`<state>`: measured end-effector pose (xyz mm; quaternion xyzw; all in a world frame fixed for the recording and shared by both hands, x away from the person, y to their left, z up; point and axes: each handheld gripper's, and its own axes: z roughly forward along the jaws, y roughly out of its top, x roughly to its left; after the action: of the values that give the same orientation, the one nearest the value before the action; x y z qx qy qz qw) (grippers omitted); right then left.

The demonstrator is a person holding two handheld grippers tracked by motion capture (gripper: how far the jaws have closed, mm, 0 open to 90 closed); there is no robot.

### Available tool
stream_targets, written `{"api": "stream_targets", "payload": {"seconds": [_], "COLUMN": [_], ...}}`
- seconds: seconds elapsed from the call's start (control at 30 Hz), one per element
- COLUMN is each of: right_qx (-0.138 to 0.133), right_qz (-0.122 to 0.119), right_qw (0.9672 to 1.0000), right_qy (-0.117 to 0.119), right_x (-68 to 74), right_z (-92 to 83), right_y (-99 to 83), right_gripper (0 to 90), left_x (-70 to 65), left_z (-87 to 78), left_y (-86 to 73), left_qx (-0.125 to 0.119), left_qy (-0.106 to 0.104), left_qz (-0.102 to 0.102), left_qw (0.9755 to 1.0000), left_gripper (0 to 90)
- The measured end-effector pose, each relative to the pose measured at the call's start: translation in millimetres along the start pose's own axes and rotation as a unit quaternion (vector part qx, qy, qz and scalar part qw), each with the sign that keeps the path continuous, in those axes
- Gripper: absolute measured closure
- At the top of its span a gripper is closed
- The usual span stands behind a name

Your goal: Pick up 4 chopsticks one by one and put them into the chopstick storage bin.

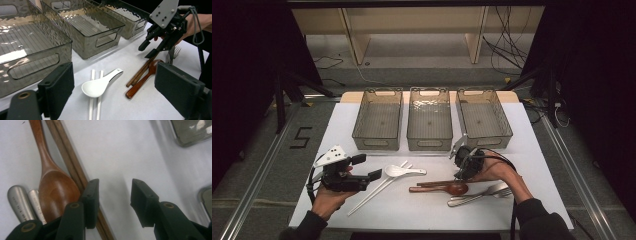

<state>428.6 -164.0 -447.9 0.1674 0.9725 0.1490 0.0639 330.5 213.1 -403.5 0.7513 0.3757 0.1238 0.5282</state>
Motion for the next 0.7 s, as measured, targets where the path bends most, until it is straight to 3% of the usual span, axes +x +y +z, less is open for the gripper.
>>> {"api": "stream_targets", "payload": {"seconds": [0.2,0.4,0.57,0.7], "right_qx": [0.017,0.023,0.004,0.018], "right_qz": [-0.010,-0.002,-0.005,-0.005], "right_qw": [0.9997,0.9997,0.9997,0.9993], "right_qy": [0.017,0.011,0.024,0.032], "right_x": [0.7,-0.7,-2.6,-0.1], "right_z": [3.0,3.0,0.3,2.5], "right_y": [-1.8,-2.5,-4.9,-5.0], "right_gripper": [59.0,61.1,60.8,60.8], "left_x": [0.0,-0.6,0.0,-0.3], "left_z": [-0.3,0.0,-0.4,-0.5], "left_y": [0.1,0.2,0.2,0.3], "left_qx": [0.000,-0.001,0.000,0.000], "left_qy": [0.000,0.001,0.001,0.001], "left_qz": [0.001,0.002,0.002,0.002], "left_qw": [1.0000,1.0000,1.0000,1.0000], "left_gripper": [15.4,15.4,15.5,15.5]}}
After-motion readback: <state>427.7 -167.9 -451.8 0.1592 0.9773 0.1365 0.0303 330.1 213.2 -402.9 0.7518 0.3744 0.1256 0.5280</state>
